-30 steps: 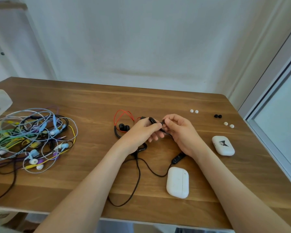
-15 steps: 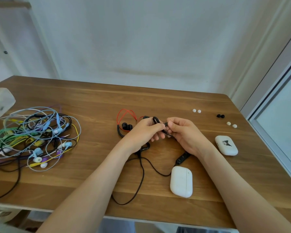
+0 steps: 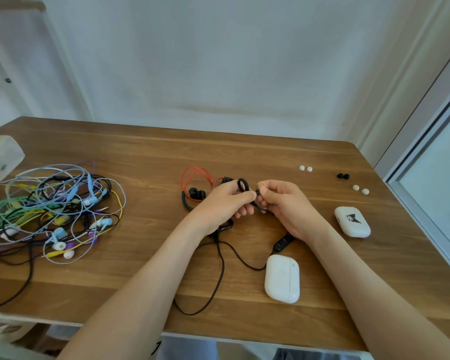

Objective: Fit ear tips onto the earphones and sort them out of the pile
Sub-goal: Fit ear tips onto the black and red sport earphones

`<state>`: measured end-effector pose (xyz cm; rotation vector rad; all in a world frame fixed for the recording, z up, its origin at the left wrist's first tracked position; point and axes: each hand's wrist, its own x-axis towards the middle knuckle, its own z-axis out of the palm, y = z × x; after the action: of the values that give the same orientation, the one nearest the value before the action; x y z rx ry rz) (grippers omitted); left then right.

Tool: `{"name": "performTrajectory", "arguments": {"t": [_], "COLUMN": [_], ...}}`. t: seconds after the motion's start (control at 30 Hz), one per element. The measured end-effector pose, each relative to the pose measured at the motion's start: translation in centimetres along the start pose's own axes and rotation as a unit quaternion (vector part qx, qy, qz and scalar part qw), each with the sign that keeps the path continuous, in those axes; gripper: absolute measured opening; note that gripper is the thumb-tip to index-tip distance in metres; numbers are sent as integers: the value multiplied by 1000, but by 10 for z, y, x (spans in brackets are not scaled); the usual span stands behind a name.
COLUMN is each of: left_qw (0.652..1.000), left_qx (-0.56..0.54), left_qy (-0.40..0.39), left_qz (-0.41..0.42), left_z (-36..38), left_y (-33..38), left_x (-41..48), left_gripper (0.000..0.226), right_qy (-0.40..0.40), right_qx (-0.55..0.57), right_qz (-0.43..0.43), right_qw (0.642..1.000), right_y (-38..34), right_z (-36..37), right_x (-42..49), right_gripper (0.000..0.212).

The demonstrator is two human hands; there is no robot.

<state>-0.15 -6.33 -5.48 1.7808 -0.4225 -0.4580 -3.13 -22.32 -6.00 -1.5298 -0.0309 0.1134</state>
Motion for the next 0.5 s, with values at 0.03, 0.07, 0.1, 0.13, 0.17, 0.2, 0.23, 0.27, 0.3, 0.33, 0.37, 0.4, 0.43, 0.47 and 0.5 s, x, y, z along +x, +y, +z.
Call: {"name": "performTrajectory", "arguments": {"t": [0.03, 0.07, 0.1, 0.13, 0.17, 0.2, 0.23, 0.27, 0.3, 0.33, 0.37, 0.4, 0.43, 0.47, 0.5], "left_qw": [1000, 1000, 1000, 1000, 1000, 1000, 1000, 1000, 1000, 1000, 1000, 1000, 1000, 1000, 1000], "left_qx": [0, 1, 3, 4, 4, 5, 5, 6, 6, 6, 7, 7, 6, 5, 4], "left_qy": [0, 1, 2, 2, 3, 5, 7, 9, 11, 12, 12, 10, 7, 3, -1], "left_qz": [0, 0, 0, -1, -2, -2, -3, -3, -3, -3, -4, -4, -3, 0, 4], "left_z": [0, 0, 0, 1, 1, 1, 1, 1, 1, 1, 1, 1, 1, 0, 0], "left_y": [0, 0, 0, 0, 0, 0, 0, -1, -1, -1, -1, -1, -1, -1, -1], "left_x": [0, 0, 0, 1, 1, 1, 1, 1, 1, 1, 1, 1, 1, 1, 2], "left_gripper": [11, 11, 11, 11, 11, 11, 11, 11, 11, 11, 11, 11, 11, 10, 10], "right_qy": [7, 13, 20, 26, 32, 38, 44, 50, 54, 58, 62, 66, 69, 70, 69], "right_qx": [-4, -6, -8, -10, -13, -17, -22, -28, -34, -39, -44, -47, -49, -50, -50], "right_qz": [-3, -7, -12, -16, -20, -25, -29, -34, -39, -45, -51, -55, -60, -67, -73], "right_qw": [1000, 1000, 1000, 999, 999, 999, 998, 998, 997, 997, 996, 995, 995, 994, 994], "right_y": [0, 1, 1, 3, 4, 5, 5, 6, 6, 7, 7, 8, 8, 9, 9], "right_z": [1, 2, 3, 3, 4, 4, 4, 5, 5, 5, 6, 7, 7, 7, 6], "right_x": [0, 0, 0, 0, 0, 0, 0, -1, -1, -1, -2, -2, -2, -2, -2], "right_gripper": [25, 25, 25, 25, 24, 23, 22, 21, 20, 18, 17, 17, 17, 17, 18]}}
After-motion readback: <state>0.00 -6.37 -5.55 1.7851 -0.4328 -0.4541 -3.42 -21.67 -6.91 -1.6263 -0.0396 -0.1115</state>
